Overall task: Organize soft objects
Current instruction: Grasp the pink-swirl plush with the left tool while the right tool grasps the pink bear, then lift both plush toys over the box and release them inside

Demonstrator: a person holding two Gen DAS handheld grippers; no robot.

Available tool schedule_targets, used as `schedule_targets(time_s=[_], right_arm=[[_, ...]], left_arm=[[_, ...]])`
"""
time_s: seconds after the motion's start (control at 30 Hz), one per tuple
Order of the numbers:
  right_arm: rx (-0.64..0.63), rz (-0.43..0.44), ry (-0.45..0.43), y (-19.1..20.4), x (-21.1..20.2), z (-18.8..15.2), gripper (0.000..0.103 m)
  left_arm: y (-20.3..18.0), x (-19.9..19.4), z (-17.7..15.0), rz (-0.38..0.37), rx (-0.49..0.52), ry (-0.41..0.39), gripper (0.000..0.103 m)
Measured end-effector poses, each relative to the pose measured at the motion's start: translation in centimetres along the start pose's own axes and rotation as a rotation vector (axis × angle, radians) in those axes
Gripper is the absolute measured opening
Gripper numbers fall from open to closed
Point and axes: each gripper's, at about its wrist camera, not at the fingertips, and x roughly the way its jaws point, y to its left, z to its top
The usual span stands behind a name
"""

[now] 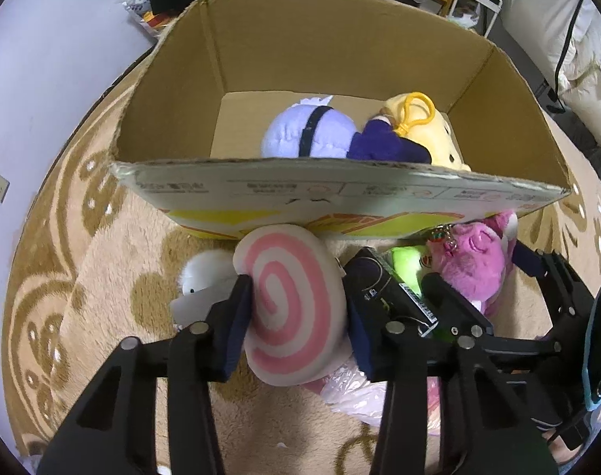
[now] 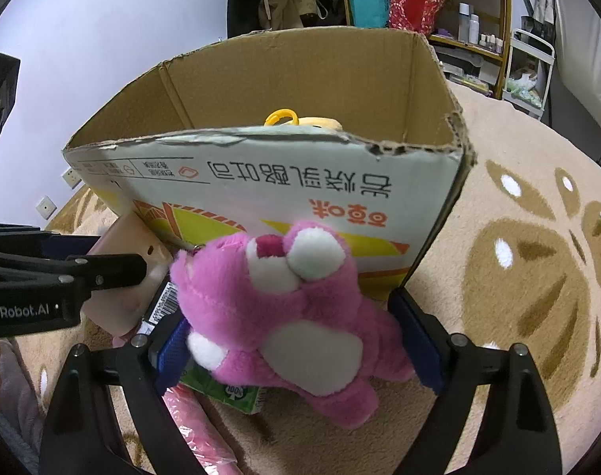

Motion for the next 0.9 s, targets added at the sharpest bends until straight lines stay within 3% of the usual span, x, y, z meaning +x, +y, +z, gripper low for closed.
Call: schedule_targets(time_s=[0.37,0.43,0.47,0.9], right_arm=[[-0.019,-0.004,-0.019,0.6,-0.9,0.1,0.082],[-0.015,-0.014,-0.028,0.7,-1.2,0.0,0.075],[-0.011,-0.016,-0.032,0.8,-1.3,0.0,0.067],[0.008,0.001,-0.063,1.3,-4.3,-0.6,0.065]], left_arm=[[0.4,-1.2,-0.6,0.003,-0.01,-0.015,0.026],[0.9,-1.6,-0.7,-0.005,-0.026,-0.023,0.024],[1.1,-1.8,-0.7,-0.008,-0.033,-0.027,0.023],[1.9,-4.3,-1.5,0.013,-0.07,-0.089,0.021]])
